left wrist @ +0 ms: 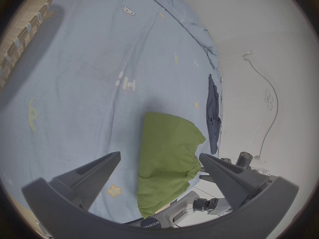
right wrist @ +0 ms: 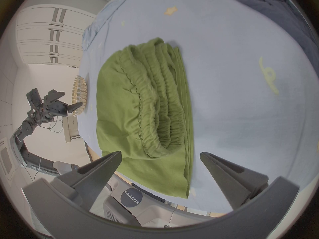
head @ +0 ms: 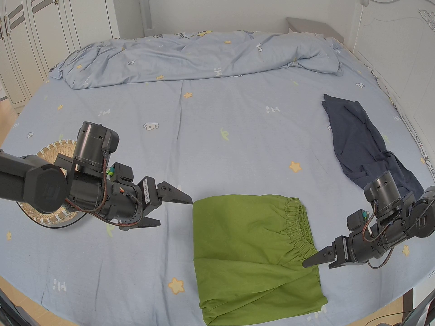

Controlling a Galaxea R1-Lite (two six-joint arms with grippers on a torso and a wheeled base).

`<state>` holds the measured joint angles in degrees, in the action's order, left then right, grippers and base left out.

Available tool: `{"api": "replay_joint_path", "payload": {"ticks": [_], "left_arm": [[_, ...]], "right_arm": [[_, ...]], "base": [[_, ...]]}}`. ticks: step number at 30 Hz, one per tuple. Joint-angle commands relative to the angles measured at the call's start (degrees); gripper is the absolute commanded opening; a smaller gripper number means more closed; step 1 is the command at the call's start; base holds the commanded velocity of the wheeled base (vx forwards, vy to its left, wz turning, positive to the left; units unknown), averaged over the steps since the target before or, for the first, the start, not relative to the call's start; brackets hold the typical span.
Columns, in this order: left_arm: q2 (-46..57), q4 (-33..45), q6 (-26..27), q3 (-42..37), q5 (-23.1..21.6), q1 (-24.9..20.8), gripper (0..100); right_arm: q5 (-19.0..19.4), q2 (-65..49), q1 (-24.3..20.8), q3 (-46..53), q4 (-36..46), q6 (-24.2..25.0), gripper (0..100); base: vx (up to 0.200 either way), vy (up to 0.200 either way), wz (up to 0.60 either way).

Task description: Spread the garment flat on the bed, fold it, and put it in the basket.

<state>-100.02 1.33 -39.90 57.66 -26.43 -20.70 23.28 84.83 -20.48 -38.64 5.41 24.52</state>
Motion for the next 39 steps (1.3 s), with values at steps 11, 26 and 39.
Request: {"api": "replay_joint_path", "payload": {"ticks": [11, 26, 39], "left_arm": [[3.6, 0.2, -0.4, -0.8, 0.0, -0.3, 100], [-0.6, -0.2, 0.5, -2.7, -0.6, -2.2, 100], [-6.7, -0.3, 0.4, -3.4, -0.4, -9.2, 100]], "right_arm": [[0.2, 6.0, -1.5, 0.3, -7.8, 1.6, 0], [0.2, -6.3, -1.7, 3.1, 2.2, 2.4, 0], [0.1, -3.2, -1.7, 5.4, 2.3, 2.4, 0]], "base": [[0.000, 0.000, 0.00], [0.000, 0.000, 0.00], [0.000, 0.000, 0.00]]}}
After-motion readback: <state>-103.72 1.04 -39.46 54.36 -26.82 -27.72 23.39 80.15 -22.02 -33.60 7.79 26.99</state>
